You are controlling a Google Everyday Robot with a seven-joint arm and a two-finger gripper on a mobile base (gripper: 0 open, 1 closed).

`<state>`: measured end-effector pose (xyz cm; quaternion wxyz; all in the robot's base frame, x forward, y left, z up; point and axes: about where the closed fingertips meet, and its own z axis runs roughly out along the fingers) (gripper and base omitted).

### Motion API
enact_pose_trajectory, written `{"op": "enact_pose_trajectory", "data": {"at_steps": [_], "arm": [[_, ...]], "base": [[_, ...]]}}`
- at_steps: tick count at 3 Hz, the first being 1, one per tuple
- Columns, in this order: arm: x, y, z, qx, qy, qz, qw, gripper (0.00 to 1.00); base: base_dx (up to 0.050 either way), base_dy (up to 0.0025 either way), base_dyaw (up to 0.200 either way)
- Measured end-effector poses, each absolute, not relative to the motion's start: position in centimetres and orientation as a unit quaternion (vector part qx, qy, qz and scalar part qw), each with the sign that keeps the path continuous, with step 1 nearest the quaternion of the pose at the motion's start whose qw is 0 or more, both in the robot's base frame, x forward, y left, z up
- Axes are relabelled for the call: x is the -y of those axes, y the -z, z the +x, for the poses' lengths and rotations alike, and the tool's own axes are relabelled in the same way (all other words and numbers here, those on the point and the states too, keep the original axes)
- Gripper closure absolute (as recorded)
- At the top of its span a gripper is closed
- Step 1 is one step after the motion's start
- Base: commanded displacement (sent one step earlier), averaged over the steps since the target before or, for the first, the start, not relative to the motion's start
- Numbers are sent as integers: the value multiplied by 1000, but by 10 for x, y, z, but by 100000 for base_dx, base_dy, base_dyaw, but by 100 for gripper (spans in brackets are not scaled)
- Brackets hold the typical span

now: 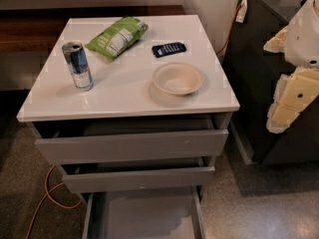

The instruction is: Place redbull can into bottom drawer

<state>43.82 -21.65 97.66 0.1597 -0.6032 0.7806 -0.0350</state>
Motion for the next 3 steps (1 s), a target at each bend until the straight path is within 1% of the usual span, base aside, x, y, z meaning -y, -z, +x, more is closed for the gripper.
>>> {"op": "enact_pose_trajectory", "data": {"at_steps": [1,3], "arm": [[213,-975,442,-780,31,-603,162,0],[172,-955,489,-780,-25,-594,194,0]], "base": [[0,0,0],[0,0,0]]}}
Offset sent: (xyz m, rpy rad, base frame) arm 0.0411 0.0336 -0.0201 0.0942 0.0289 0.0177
